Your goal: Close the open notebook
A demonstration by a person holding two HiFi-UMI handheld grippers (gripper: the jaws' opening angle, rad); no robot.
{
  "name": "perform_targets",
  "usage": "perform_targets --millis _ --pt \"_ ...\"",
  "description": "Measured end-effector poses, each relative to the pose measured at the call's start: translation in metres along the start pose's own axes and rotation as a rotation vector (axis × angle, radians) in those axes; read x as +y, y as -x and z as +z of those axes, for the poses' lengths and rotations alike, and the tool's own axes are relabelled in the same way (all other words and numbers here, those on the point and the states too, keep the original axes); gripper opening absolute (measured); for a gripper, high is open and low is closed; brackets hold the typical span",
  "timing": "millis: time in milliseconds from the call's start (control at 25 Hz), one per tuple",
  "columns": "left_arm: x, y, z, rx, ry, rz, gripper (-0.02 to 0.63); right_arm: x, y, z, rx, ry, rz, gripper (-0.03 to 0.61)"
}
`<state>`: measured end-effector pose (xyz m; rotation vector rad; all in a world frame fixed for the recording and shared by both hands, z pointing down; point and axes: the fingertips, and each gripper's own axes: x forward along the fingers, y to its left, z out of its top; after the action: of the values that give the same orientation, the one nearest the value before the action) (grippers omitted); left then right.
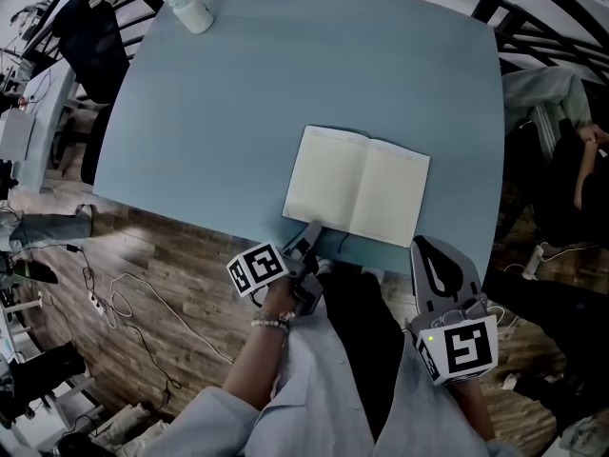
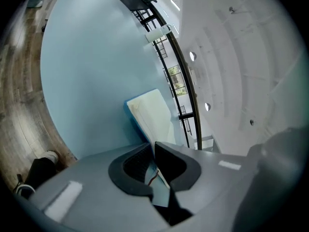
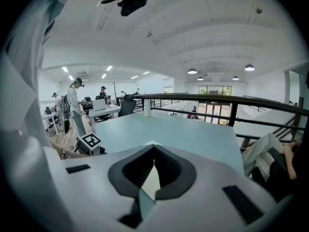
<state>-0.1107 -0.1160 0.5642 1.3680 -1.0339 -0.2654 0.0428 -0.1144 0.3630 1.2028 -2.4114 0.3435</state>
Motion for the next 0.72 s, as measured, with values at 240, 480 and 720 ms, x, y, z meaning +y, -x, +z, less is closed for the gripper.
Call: perform_targets --millis 240,480,720 --pt "-0.007 0.001 -0.002 -0.005 -0.050 -0.004 0.025 0.003 -0.001 -0.004 -0.002 0.001 0.014 0.000" --pt "-0.021 0.004 -0.005 0.009 -0.128 -0.027 0.018 0.005 -0.002 -0.005 -0.008 0.003 0.020 0.000" --pt "-0.030 0.005 -0.010 0.036 -0.177 -0.043 0.017 0.006 -0.002 -0.006 -0.013 0.002 0.023 0.000"
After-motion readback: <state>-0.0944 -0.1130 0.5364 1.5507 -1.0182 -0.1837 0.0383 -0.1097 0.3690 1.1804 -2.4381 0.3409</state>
